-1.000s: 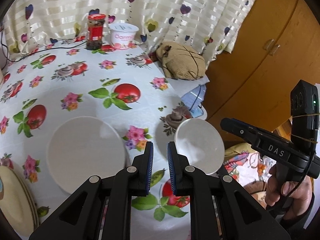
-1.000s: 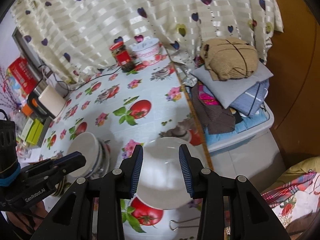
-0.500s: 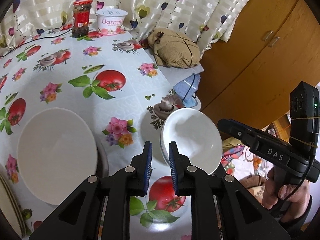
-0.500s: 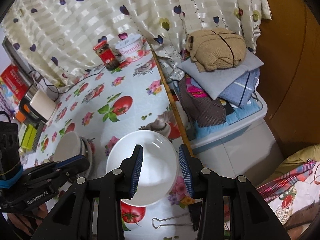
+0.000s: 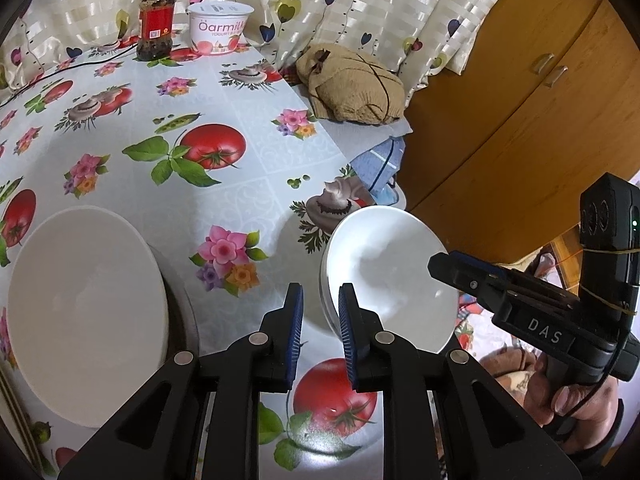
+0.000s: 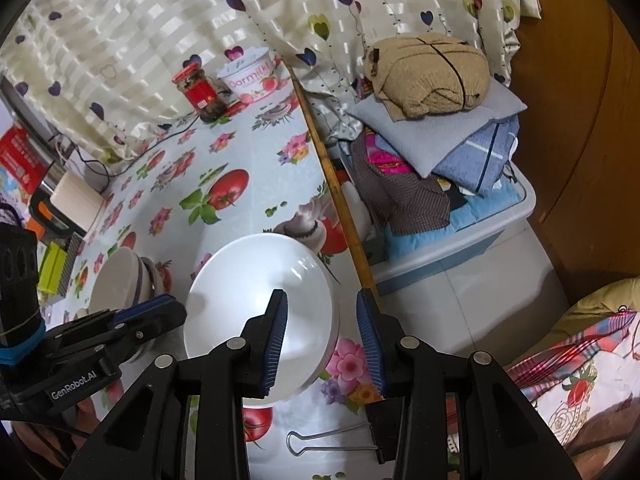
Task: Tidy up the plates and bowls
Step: 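Close the left gripper on the blue-rimmed white bowl's rim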
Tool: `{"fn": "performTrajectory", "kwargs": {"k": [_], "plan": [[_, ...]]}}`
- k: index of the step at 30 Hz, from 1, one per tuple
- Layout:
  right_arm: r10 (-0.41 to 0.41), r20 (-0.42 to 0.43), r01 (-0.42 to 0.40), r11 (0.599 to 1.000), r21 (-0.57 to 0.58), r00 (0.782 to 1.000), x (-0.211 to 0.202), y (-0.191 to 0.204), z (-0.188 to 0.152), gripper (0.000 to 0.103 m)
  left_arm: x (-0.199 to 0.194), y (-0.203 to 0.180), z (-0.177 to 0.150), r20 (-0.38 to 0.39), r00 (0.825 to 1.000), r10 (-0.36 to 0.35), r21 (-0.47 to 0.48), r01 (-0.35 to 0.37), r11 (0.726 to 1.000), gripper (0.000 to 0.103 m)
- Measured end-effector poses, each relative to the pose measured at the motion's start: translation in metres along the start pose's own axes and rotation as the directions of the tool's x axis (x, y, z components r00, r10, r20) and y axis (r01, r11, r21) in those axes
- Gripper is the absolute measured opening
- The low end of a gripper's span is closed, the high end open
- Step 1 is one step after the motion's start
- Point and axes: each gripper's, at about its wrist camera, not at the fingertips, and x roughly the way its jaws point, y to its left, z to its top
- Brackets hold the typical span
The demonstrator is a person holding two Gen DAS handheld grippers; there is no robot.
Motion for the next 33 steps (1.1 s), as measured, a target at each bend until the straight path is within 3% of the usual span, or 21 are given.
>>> {"fn": "performTrajectory", "kwargs": {"k": [18,33], "plan": [[0.007,-0.036,-0.007,1.0,-0.001,0.999,0.012,-0.003,-0.007,0.013,0.015,-0.005,-0.002,-0.03,1.0,-0.003,0.021,0.003,1.0,0.016],[0.009,-0.02,-0.009,1.0,-0.022,1.0,0.004,0.009,-0.005,0.013,-0.002,-0.006,-0.001,0.009,1.0,0.023,0.03,-0.023,0.999,0.015]]}}
